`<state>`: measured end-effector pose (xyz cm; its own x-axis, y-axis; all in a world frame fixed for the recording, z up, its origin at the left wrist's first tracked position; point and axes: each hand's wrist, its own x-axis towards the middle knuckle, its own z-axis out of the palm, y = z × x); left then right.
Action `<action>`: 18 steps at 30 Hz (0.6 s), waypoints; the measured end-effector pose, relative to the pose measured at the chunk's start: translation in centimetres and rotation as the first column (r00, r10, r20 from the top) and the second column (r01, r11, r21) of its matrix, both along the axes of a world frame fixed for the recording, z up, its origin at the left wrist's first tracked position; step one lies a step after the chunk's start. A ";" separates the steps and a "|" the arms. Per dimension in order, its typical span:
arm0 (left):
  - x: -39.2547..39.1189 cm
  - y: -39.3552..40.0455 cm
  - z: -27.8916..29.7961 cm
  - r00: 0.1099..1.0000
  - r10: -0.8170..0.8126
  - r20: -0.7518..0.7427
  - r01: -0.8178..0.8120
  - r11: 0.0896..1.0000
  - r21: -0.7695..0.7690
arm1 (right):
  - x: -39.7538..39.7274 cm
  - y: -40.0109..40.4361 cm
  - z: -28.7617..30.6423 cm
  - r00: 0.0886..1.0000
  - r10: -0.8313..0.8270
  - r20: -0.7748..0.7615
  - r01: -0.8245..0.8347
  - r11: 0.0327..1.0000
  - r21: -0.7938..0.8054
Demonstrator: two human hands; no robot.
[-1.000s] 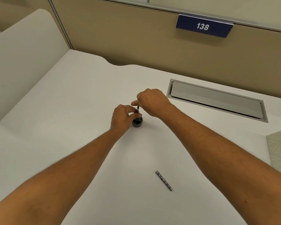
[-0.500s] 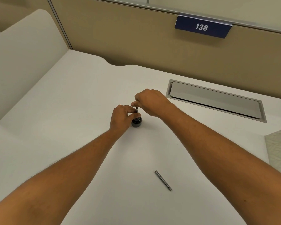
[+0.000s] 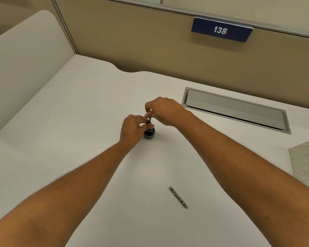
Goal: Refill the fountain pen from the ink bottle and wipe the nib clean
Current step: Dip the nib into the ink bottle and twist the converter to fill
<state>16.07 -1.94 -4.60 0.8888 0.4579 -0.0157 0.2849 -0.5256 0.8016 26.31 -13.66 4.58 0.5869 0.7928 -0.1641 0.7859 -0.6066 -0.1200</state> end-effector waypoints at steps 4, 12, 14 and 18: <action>0.0 -0.1 0.0 1.000 -0.014 -0.002 0.014 1.000 0.008 | 0.1 -0.1 0.0 1.000 -0.012 -0.003 0.012 1.000 -0.005; 0.0 0.0 0.1 1.000 -0.005 -0.009 0.005 1.000 0.017 | -0.5 0.2 0.0 0.994 -0.030 0.110 0.036 0.998 -0.049; 0.0 0.0 0.0 1.000 0.002 -0.014 -0.002 1.000 0.010 | -0.2 0.0 0.1 0.999 -0.033 0.028 0.033 0.999 -0.016; 0.0 0.1 -0.1 1.000 -0.004 -0.018 0.004 1.000 0.004 | 0.1 -0.2 0.3 1.000 -0.014 -0.004 0.014 1.000 0.004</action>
